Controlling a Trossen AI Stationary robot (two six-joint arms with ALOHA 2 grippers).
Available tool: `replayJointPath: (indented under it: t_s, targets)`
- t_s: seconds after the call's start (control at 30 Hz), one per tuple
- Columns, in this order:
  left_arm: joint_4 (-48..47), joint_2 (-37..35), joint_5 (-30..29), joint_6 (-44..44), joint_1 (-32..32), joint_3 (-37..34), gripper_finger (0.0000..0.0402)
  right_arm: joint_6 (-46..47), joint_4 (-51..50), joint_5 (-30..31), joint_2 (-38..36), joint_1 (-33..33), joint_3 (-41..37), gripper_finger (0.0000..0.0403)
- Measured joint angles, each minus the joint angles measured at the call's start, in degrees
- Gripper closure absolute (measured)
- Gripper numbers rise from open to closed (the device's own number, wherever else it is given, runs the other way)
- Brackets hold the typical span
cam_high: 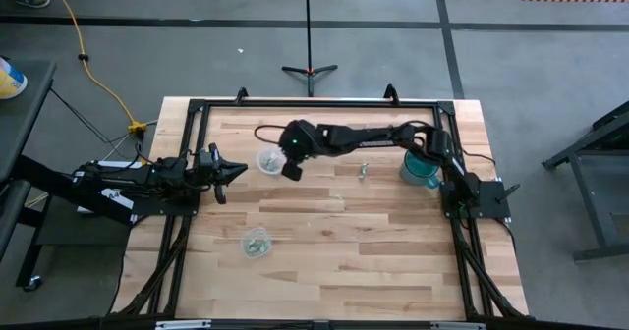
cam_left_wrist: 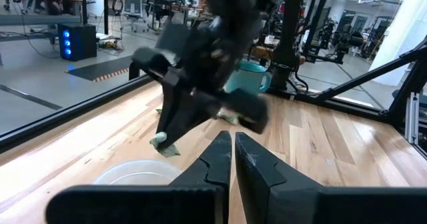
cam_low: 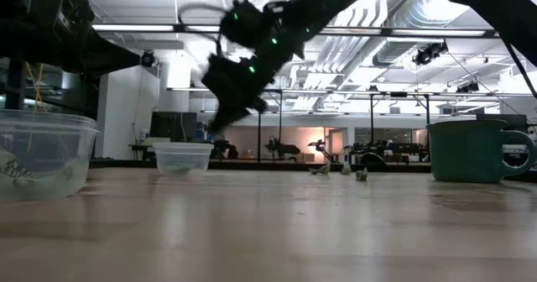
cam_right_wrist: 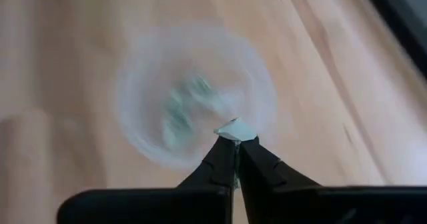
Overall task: Pick and place items into bin
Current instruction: Put the white stevia packet into the top transparent bin
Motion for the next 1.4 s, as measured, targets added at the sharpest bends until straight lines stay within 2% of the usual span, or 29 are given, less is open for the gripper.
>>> replayJointPath:
  t_s: [0.17,0.4,0.9,1.0,1.13,1.23,1.4]
  targets:
    - [0.00,0.00,-0.02,0.00,-0.01,0.00,0.0346,-4.33,6.05,-4.95,-0.09,2.04,2.63,0.0399]
    - [0.00,0.00,-0.02,0.00,0.01,0.00,0.0346,-6.56,6.43,-4.00,0.37,2.58,2.55,0.0378]
    - [0.00,0.00,-0.02,0.00,0.01,0.00,0.0346,-4.81,5.98,-3.84,0.92,1.95,2.55,0.0207]
    - [0.00,0.00,-0.02,0.00,0.00,0.01,0.0346,-4.37,5.44,-5.02,0.92,1.95,2.55,0.0177]
    - [0.00,0.00,-0.02,0.00,0.01,0.00,0.0346,-4.32,6.37,-11.49,0.92,2.05,2.55,0.0143]
    - [0.00,0.00,-0.02,0.00,-0.01,0.00,0.0346,-7.99,6.55,-8.28,0.90,2.35,2.57,0.0127]
    - [0.00,0.00,-0.02,0.00,0.01,0.00,0.0346,-23.60,5.51,1.72,1.34,4.48,2.59,0.0126]
